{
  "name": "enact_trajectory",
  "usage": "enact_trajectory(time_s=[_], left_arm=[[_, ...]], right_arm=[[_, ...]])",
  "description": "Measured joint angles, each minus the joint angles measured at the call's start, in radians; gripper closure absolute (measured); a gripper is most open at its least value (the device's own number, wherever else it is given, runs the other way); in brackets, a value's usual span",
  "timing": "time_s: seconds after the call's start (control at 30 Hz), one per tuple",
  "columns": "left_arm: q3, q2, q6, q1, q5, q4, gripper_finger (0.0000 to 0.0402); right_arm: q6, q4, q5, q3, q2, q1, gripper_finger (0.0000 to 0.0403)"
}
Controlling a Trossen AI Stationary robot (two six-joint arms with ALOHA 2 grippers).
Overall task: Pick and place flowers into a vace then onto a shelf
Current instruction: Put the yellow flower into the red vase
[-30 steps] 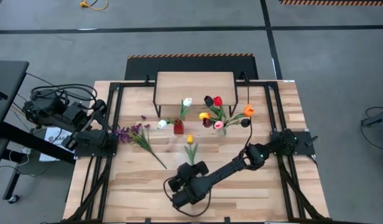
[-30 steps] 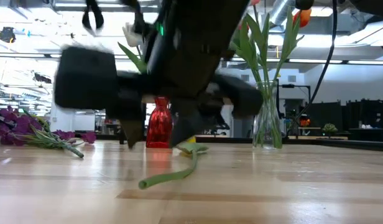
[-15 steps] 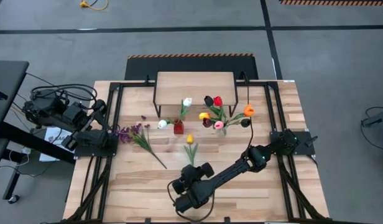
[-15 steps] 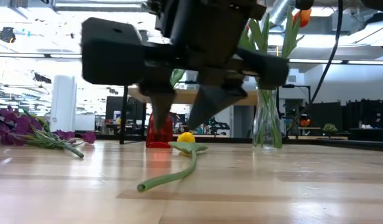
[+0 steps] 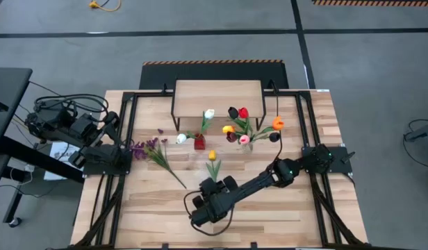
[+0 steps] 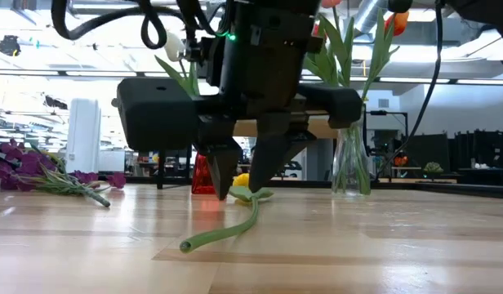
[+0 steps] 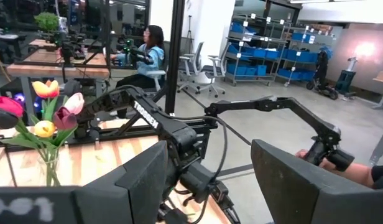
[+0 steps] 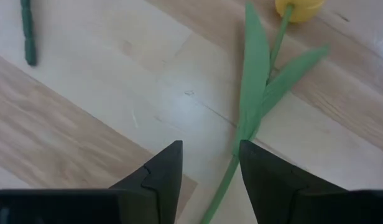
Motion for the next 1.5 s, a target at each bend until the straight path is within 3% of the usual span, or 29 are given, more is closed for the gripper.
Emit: enact_trajectory(time_s=[0.33, 0.67, 1.0, 1.2, 1.5], left_arm=[[0.0, 0.0, -0.014, 0.0, 0.018, 0.0, 0.018], [0.0, 0.0, -0.032, 0.0, 0.02, 0.0, 0.018], [0.0, 0.0, -0.041, 0.0, 0.052, -0.001, 0.018], [0.0, 0.0, -0.042, 0.0, 0.058, -0.001, 0.018], [0.0, 0.0, -0.043, 0.0, 0.065, -0.001, 0.018]], right_arm=[[-0.033, 0.005, -0.113, 0.0, 0.0, -0.036, 0.0252], [-0.018, 0.019, -0.122, 0.0, 0.0, -0.038, 0.0251], [0.059, 0.172, -0.164, -0.162, -0.024, -0.025, 0.0272], [0.182, 0.168, -0.142, -0.168, -0.024, -0.004, 0.0274], [0.258, 0.173, -0.132, -0.172, -0.021, 0.017, 0.0327]])
